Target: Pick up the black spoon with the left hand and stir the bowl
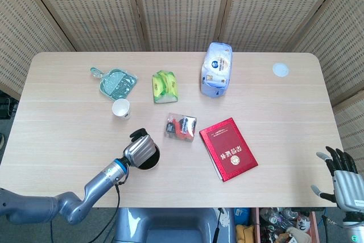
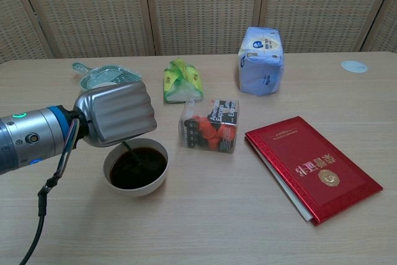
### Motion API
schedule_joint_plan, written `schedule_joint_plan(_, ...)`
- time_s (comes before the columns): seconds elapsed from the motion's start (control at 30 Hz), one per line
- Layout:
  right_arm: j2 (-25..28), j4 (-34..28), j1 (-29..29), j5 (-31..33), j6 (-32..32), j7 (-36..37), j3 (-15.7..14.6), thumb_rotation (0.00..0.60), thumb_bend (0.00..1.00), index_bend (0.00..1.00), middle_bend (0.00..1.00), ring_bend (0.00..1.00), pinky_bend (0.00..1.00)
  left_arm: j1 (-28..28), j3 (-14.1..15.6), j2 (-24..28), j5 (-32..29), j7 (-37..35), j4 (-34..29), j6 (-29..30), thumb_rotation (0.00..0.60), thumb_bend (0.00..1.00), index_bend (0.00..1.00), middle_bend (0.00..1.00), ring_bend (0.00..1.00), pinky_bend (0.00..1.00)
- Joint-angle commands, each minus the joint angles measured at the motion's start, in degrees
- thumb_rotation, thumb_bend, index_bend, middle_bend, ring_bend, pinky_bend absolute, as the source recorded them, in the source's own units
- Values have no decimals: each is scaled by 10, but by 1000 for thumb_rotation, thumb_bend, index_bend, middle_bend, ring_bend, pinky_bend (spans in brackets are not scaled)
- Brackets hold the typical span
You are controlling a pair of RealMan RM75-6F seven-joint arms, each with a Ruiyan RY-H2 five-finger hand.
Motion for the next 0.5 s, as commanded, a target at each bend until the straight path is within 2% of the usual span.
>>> schedule_joint_plan(0.03,0,0,0,-1,0,0,0,600,127,236,173,73,108,10,-7,15,-7,-13,-25,19,600,209,584,821,773,740)
schedule_joint_plan(0.27,3,-3,6,-3,-2,-5,3,600,128,236,174,73,108,70,-24,91,-26,-104,-142,108,600,209,491,766,729,740)
schedule_joint_plan(0.43,5,-7,10,-5,-4,-10,4,600,127,236,173,73,108,119,-25,136,-23,-181,-195,171,600,209,412,661,654,722)
schedule_joint_plan(0.5,4,-9,12,-6,-4,-13,5,600,128,236,173,73,108,146,-24,152,-20,-235,-207,194,600,209,384,608,611,708)
